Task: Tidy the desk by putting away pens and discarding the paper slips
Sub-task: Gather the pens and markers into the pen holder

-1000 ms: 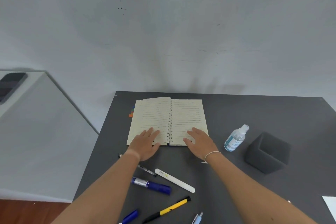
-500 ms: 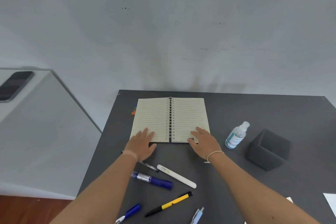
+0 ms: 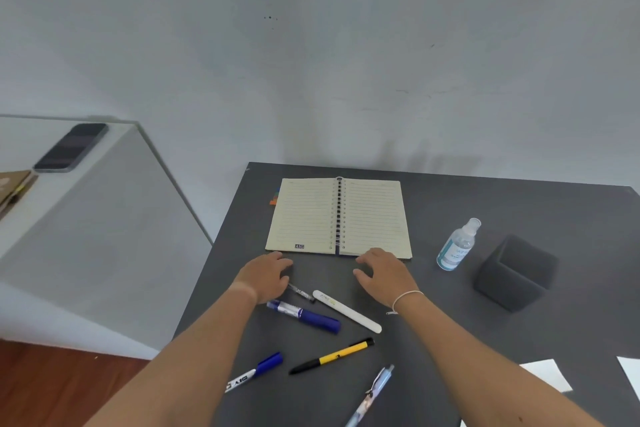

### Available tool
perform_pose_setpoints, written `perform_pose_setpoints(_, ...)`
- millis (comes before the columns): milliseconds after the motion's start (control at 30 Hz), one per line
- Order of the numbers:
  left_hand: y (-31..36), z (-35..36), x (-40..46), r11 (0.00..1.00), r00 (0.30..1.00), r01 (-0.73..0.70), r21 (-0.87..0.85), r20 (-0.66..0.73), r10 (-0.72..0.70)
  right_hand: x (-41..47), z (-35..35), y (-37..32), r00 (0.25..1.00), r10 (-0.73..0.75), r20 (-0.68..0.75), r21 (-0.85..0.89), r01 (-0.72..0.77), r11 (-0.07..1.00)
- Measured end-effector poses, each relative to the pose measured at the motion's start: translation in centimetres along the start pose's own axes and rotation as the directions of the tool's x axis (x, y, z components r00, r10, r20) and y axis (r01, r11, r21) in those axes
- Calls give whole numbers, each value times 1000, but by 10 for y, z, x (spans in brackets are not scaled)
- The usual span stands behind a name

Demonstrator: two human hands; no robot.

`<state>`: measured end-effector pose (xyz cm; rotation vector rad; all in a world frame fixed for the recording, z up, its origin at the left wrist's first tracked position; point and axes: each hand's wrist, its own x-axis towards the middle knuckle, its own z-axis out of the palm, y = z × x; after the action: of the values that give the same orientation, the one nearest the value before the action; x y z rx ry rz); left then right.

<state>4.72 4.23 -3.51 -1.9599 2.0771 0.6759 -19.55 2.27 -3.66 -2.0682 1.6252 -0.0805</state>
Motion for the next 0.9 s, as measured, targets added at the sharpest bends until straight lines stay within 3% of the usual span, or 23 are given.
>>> perform_pose_setpoints(233,-20,11,-11,1000,999,-22,4,-32,22,-17,27,-21,983,-45,181,32,40,999)
perform_pose_setpoints(500,-35,13,-9,999,994,-7,53,-108,13,-21,41,-23,995,15,99,0,-15,1000)
perform_pose_setpoints(667,-49,9,-25,995,993,35,-96,-105,-45,-19,34,-36,995,29,100,55,-35,998)
perform_pose_setpoints(900,-81,15,-60,975,970,148,-167,-167,-176,-16,40,-85,975,-168,144,67,160,985)
